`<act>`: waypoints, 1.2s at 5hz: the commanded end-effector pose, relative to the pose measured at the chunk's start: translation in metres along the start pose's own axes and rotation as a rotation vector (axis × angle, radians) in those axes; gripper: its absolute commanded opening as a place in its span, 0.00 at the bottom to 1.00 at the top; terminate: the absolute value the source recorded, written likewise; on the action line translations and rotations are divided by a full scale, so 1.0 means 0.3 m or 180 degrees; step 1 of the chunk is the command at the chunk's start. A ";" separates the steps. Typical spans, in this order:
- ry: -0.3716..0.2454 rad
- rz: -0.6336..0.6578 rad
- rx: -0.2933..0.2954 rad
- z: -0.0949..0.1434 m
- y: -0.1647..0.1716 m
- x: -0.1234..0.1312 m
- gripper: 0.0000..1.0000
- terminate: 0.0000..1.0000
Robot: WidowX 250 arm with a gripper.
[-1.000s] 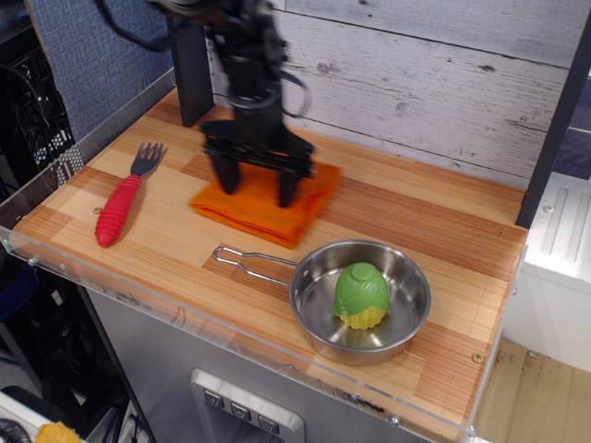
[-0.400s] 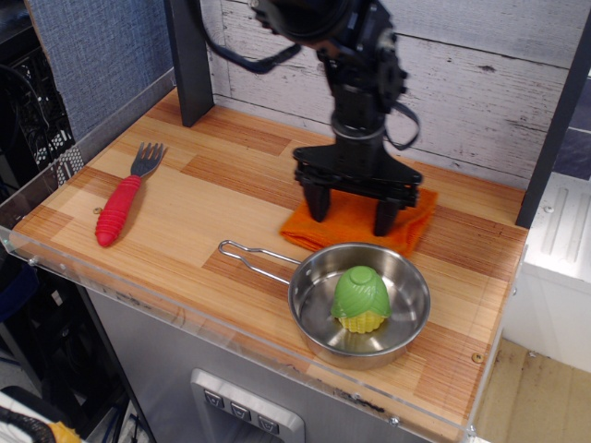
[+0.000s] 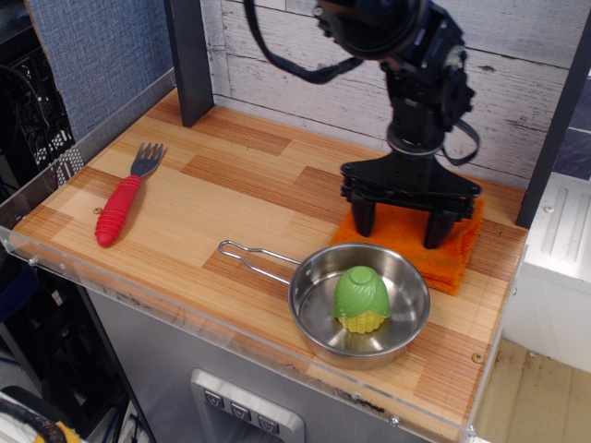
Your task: Move the orange cloth behind the pot
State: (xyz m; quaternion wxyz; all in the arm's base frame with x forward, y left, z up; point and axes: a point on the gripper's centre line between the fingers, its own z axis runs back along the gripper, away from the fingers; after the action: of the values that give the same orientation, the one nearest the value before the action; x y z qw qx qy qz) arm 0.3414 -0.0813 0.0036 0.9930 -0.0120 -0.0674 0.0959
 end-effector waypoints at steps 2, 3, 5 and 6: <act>0.0085 -0.0061 -0.0047 0.071 -0.036 -0.020 1.00 0.00; -0.0129 -0.0031 -0.0071 0.229 -0.007 0.036 1.00 0.00; -0.0331 0.0049 0.0001 0.464 0.065 0.049 1.00 0.00; -0.0218 0.0082 -0.0020 0.494 0.093 0.044 1.00 0.00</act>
State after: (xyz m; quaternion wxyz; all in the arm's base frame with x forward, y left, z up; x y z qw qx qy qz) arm 0.3255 -0.0511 0.1300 0.9920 -0.0048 -0.0656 0.1081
